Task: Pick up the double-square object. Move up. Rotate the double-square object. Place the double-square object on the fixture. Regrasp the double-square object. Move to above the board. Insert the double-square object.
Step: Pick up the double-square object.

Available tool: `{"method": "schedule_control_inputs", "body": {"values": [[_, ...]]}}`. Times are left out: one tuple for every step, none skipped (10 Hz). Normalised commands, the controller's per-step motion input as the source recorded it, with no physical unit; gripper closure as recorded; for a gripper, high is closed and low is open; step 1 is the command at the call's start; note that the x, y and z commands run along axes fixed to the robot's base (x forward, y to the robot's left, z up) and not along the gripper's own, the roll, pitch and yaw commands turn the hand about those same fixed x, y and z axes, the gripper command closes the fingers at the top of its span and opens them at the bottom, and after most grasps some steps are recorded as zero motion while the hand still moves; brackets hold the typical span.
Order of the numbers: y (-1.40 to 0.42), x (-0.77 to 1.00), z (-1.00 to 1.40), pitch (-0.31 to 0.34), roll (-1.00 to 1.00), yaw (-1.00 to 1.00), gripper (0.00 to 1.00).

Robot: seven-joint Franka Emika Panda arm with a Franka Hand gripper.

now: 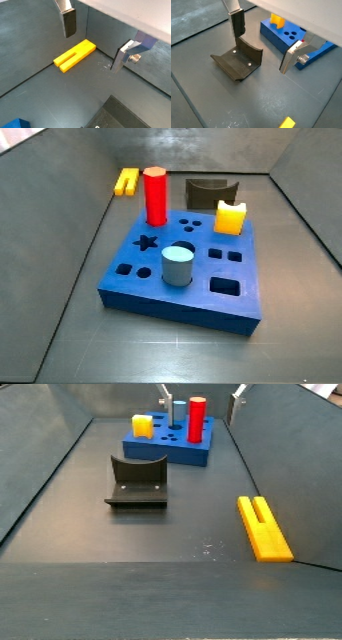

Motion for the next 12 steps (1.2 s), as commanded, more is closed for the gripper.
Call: {"method": "schedule_control_inputs", "body": {"values": [[0.11,0.00,-0.12,0.000,0.00,-0.01,0.00],[0.43,-0.14,-0.47,-0.004,0.00,0.01,0.00],[0.50,-0.29,-0.66,-0.024,0.02,0.11,0.00],[0.49,-0.32,-0.69,-0.019,0.04,0.11,0.00],[0.54,-0.57,-0.81,-0.091,0.01,0.07,0.00],[0.57,-0.76,-0.79,-0.119,0.00,0.00,0.00],[0.59,-0.92,-0.77,-0.173,-0.01,-0.05,0.00],[0.59,-0.89,-0.77,-0.214,-0.07,-0.03,0.00],[0.58,-0.93,-0.82,-0.227,-0.06,-0.03,0.00],[0.57,-0.93,-0.82,-0.220,-0.07,-0.02,0.00],[0.45,-0.75,-0.79,-0.219,-0.10,0.00,0.00],[0.27,-0.11,-0.75,-0.131,-0.17,0.00,0.00]]}}
